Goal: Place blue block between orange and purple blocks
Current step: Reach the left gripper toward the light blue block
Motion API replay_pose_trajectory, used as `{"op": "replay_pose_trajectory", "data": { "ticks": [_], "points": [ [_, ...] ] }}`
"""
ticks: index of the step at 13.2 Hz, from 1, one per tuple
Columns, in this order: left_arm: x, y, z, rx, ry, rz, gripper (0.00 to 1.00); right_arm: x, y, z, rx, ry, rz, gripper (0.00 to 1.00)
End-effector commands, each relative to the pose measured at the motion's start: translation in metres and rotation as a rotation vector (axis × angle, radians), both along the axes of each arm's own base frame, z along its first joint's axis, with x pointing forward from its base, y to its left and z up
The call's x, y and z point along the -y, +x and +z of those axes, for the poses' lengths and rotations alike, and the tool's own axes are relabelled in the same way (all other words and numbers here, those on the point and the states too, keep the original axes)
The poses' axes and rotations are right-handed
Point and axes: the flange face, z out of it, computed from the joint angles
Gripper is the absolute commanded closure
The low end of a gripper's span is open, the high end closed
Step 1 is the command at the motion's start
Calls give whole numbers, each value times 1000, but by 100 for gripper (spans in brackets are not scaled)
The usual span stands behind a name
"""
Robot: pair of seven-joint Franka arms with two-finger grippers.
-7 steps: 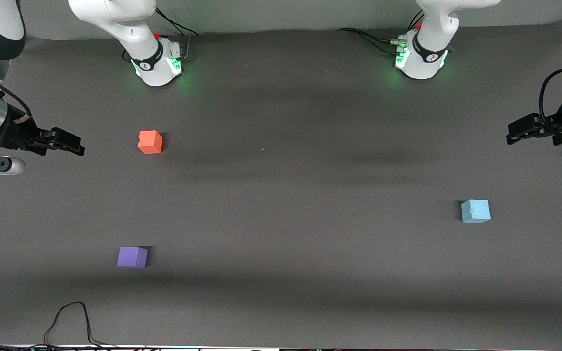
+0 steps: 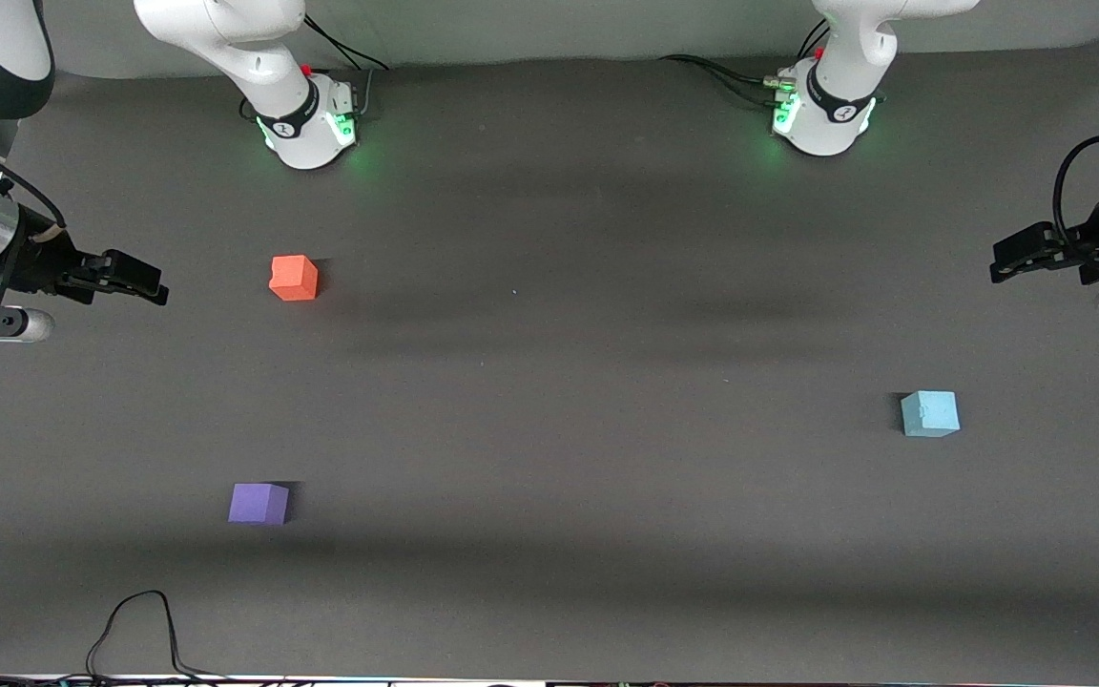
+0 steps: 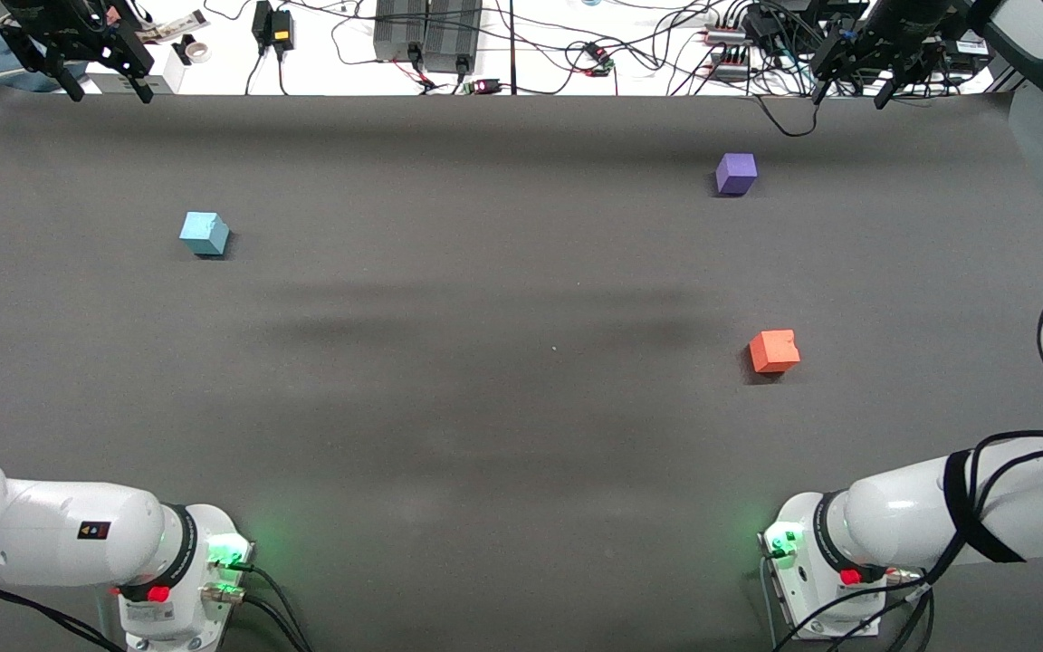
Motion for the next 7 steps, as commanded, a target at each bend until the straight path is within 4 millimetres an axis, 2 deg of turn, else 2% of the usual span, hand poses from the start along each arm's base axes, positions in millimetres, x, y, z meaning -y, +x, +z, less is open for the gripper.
{"op": "replay_pose_trajectory", "data": {
  "ticks": [1,3,5,7],
  "points": [
    [-29,-2,-9,-5,-2,-11,0,-5,-6,4,9,3,26,0],
    [-64,-1,-30,4,-5,-13,0,-5,-6,4,9,3,26,0],
    [-84,-1,-65,31,-2,-20,0,-6,-7,4,9,3,27,0],
    [-88,-1,-106,61,5,-21,0,-6,-8,3,4,3,27,0]
  ]
}}
